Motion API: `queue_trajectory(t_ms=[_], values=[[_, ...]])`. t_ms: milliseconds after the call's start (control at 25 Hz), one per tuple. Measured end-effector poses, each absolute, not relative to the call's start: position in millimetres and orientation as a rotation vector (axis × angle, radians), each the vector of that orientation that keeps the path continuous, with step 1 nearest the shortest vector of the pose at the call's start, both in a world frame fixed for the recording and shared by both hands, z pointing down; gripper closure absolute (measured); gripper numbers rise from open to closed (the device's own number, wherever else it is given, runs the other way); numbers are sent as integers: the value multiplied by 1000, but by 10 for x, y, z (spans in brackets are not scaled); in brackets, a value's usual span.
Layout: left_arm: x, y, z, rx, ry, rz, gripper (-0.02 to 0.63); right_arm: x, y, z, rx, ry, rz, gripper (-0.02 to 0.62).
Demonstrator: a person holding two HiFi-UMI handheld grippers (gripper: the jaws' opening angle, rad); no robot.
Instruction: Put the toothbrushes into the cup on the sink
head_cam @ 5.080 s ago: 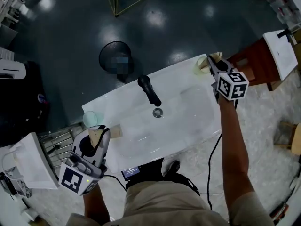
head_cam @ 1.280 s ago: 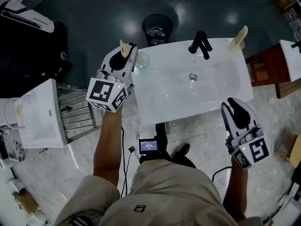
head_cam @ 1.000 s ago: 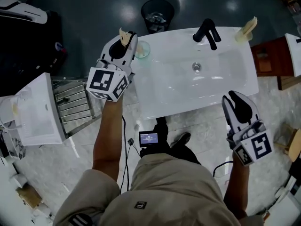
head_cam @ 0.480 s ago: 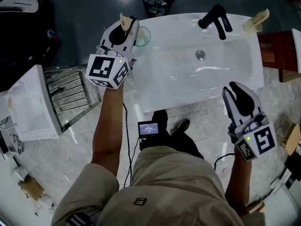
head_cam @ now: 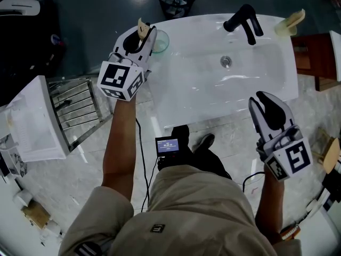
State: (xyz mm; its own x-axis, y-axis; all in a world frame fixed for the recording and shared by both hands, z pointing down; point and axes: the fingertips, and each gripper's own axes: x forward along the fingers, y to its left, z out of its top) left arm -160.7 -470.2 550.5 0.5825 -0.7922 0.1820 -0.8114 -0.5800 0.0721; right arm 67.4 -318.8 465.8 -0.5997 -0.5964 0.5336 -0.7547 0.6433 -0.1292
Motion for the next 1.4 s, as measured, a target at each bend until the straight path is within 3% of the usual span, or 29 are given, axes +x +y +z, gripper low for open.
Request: queue_trajectory(t_ms=[560, 1400], values=[[-1720, -4666, 5585, 2621, -1332, 181, 435, 621, -3154, 4673, 1026, -2436, 482, 511], [-1691, -4205, 4502, 2786, -1504, 191, 428, 765, -2743, 4279, 1027, -2509, 408, 511]])
